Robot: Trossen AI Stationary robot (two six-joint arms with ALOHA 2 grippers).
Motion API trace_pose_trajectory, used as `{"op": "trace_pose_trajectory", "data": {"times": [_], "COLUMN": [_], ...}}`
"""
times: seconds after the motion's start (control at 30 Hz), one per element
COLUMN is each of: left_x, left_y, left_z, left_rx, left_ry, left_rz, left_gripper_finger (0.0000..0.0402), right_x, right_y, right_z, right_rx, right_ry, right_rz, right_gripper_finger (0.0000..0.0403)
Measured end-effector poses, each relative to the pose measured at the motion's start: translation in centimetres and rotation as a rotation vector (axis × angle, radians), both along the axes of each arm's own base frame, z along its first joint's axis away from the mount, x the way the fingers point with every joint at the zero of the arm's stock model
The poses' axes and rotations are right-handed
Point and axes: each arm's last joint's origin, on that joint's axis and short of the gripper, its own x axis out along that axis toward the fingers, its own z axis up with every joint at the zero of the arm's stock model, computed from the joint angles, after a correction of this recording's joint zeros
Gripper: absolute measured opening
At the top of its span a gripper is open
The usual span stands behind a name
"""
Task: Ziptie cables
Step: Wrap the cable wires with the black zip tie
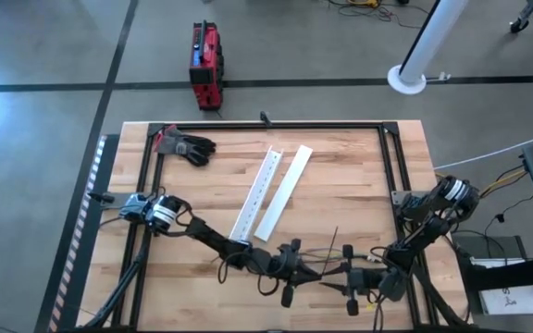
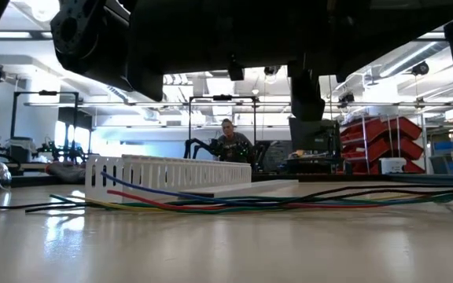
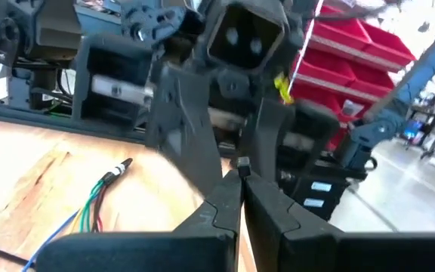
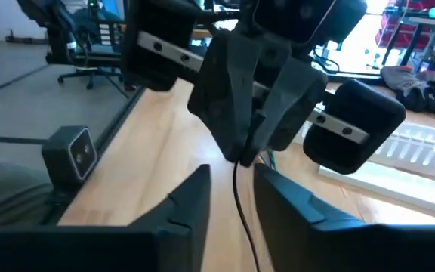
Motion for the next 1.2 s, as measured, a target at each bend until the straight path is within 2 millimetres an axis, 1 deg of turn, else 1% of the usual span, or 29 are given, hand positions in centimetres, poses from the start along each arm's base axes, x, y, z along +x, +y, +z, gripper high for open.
{"op": "trace_pose_trajectory", "data": {"times": [0.1,0.2,0.27,0.37,0.47,0.67,0.73,0.77,0.87,0.93,1.07,1.2], "left_x": [-0.3,-0.5,-0.7,-1.0,-1.2,-1.4,-1.4,-1.4,-1.4,-1.5,-1.6,-1.8], "left_y": [-0.6,-1.1,-1.4,-1.9,-2.3,-2.7,-2.8,-2.8,-2.7,-2.8,-2.8,-2.9], "left_z": [0.1,0.0,-0.2,0.0,0.2,-0.5,-0.7,-0.7,-0.8,-1.0,-1.4,-2.2], "left_rx": [0.044,0.064,0.083,0.107,0.109,0.141,0.149,0.15,0.161,0.175,0.201,0.237], "left_ry": [0.004,0.02,0.042,0.053,0.055,0.119,0.136,0.138,0.146,0.156,0.195,0.271], "left_rz": [-0.011,-0.023,-0.032,-0.044,-0.054,-0.091,-0.092,-0.093,-0.093,-0.094,-0.098,-0.107], "left_gripper_finger": [0.0,0.0,0.0,0.0,0.0,0.0,0.0,0.0,0.0,0.0,0.0,0.0], "right_x": [-0.7,-1.8,-2.4,-2.9,-3.6,-4.3,-4.2,-4.0,-2.9,-2.1,-0.8,0.5], "right_y": [0.6,1.1,1.0,0.2,-1.0,-4.6,-5.6,-5.8,-6.0,-6.3,-7.3,-8.0], "right_z": [1.2,2.5,3.1,3.5,3.1,2.5,2.2,2.0,1.3,0.9,-0.5,-1.3], "right_rx": [-0.005,-0.029,-0.009,0.048,0.098,0.307,0.378,0.39,0.379,0.37,0.343,0.323], "right_ry": [-0.024,-0.016,0.022,0.137,0.287,0.486,0.541,0.575,0.685,0.721,0.838,0.862], "right_rz": [0.037,0.081,0.086,0.028,-0.094,-0.544,-0.656,-0.674,-0.654,-0.646,-0.678,-0.699], "right_gripper_finger": [0.0128,0.0142,0.0145,0.0144,0.0136,0.0117,0.0111,0.0108,0.0098,0.0089,0.0064,0.0034]}}
